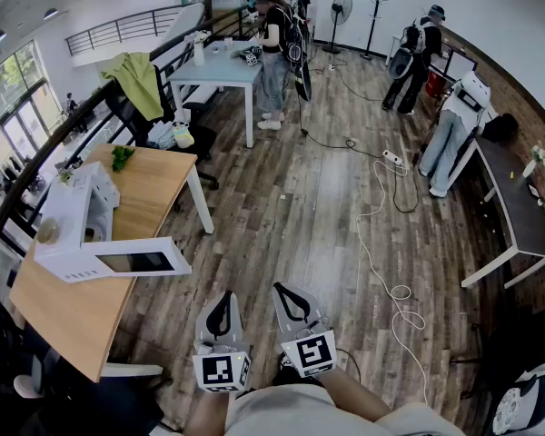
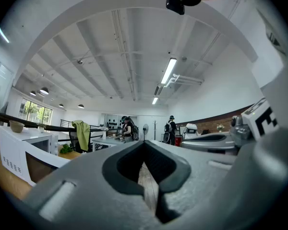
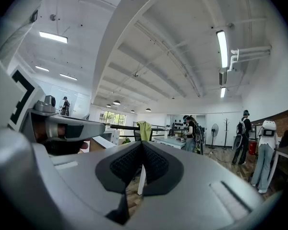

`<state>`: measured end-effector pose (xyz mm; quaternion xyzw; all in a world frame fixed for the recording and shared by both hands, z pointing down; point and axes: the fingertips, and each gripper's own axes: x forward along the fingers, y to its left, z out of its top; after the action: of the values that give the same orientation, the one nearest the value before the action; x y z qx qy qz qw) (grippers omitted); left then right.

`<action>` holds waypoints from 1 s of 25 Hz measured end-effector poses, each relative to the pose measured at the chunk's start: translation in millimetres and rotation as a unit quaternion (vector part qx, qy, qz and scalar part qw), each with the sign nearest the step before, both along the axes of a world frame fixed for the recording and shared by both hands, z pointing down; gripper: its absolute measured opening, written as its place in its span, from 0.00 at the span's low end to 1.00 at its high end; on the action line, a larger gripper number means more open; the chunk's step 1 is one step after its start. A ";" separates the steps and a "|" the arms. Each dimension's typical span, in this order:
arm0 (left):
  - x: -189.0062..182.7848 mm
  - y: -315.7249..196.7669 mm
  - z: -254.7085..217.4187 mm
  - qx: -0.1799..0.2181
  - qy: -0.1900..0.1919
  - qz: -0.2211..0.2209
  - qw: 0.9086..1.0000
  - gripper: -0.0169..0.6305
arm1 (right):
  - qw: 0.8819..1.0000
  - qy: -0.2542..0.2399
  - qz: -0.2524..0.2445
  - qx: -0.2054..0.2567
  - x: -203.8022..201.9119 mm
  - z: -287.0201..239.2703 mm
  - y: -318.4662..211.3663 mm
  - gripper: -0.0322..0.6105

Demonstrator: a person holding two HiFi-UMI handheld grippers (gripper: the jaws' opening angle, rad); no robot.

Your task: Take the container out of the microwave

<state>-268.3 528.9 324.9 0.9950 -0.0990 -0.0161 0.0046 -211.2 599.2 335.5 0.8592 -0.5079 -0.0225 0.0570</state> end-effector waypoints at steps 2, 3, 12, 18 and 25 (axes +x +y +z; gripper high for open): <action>3.1 -1.4 1.8 -0.005 -0.001 -0.003 1.000 0.03 | 1.000 0.012 -0.009 -0.010 1.5 -0.4 -1.6 0.07; 4.5 -2.0 3.0 -0.005 -0.002 -0.004 1.000 0.03 | 1.000 0.015 -0.012 -0.013 2.5 0.3 -2.2 0.07; 27.1 2.7 9.3 -0.001 -0.008 -0.006 1.000 0.03 | 0.999 0.010 -0.040 -0.004 19.7 8.1 -7.5 0.07; 47.0 10.6 17.6 -0.002 -0.020 -0.010 1.000 0.03 | 0.998 -0.006 -0.057 0.005 37.4 14.1 -7.2 0.07; 88.2 27.9 30.1 -0.020 -0.035 -0.003 0.999 0.03 | 0.996 -0.017 -0.082 0.013 67.9 18.3 0.4 0.07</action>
<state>-180.1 556.8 355.0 0.9943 -0.1026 0.0207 0.0209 -143.4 599.6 353.8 0.8157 -0.5772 -0.0185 0.0353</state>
